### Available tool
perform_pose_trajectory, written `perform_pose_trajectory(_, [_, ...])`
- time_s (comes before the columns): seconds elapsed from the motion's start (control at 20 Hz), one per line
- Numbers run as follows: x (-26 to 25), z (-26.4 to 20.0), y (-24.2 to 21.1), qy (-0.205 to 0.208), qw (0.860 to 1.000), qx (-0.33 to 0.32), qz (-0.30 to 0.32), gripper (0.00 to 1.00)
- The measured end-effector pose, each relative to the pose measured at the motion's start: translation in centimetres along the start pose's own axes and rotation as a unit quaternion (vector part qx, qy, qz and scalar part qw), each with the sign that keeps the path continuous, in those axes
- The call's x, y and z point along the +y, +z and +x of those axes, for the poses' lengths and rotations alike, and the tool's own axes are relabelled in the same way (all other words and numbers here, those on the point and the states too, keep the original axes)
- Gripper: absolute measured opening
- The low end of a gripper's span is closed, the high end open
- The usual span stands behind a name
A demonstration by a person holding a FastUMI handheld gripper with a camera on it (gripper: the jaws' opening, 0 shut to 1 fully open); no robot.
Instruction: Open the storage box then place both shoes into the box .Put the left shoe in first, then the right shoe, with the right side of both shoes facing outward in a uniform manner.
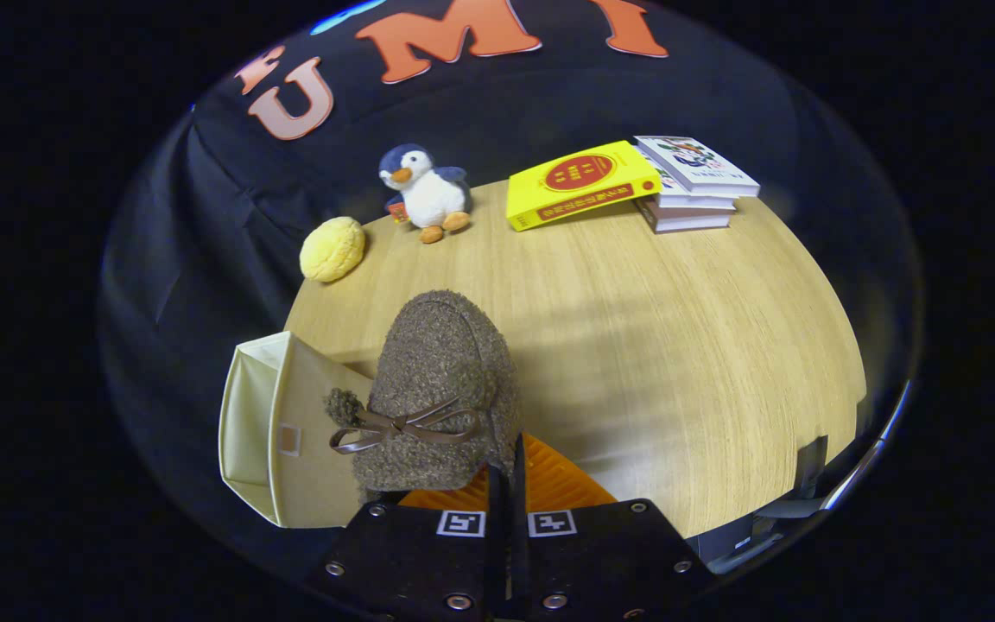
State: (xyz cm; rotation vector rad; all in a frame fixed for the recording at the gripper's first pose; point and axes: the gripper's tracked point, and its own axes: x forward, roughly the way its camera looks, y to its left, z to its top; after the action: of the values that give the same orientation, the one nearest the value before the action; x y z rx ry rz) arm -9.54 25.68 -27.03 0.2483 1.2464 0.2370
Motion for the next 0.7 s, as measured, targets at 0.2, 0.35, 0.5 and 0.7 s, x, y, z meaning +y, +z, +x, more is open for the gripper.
perform_pose_trajectory(0.2, [7.0, -0.6, -0.1, 0.032, 0.999, 0.001, -0.018, 0.04])
perform_pose_trajectory(0.35, [11.9, -1.1, -0.4, 0.052, 0.998, -0.002, -0.019, 0.04])
perform_pose_trajectory(0.5, [16.2, -1.7, -0.2, 0.073, 0.997, -0.007, -0.016, 0.04])
perform_pose_trajectory(0.7, [20.3, -1.3, -0.4, 0.075, 0.997, -0.011, -0.022, 0.04])
